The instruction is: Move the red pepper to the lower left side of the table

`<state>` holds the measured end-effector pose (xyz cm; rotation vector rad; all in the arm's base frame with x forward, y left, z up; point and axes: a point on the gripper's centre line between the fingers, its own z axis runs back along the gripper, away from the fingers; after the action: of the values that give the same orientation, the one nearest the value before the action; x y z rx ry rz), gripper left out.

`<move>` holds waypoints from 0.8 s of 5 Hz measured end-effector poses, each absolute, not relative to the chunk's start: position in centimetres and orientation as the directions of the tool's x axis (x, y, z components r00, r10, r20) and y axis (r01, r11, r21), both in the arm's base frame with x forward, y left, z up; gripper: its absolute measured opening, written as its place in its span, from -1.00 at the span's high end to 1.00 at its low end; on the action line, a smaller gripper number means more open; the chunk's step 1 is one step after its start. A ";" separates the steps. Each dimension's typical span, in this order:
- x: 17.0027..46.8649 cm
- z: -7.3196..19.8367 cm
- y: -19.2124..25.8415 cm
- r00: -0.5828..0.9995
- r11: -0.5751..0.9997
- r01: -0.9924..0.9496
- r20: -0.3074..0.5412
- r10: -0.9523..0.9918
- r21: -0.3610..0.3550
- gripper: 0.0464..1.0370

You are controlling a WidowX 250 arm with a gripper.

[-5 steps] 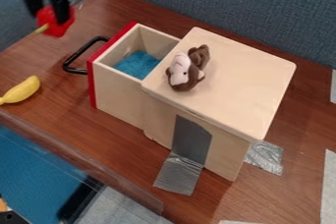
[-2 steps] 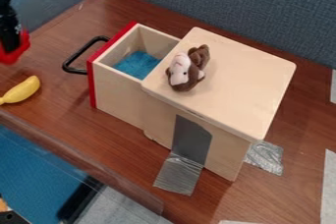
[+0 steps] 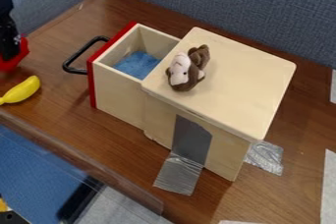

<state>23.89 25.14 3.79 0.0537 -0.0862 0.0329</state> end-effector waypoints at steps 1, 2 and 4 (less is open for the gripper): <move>23.5 3.1 25.0 0.998 0.999 -0.038 0.055 0.036 0.038 -0.57; 23.5 2.8 25.2 0.998 0.998 -0.049 0.039 0.048 0.037 -0.57; 23.5 2.8 25.1 0.998 0.999 -0.051 0.026 0.050 0.017 -0.95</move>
<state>23.54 25.12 2.76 0.0176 -0.0259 0.0505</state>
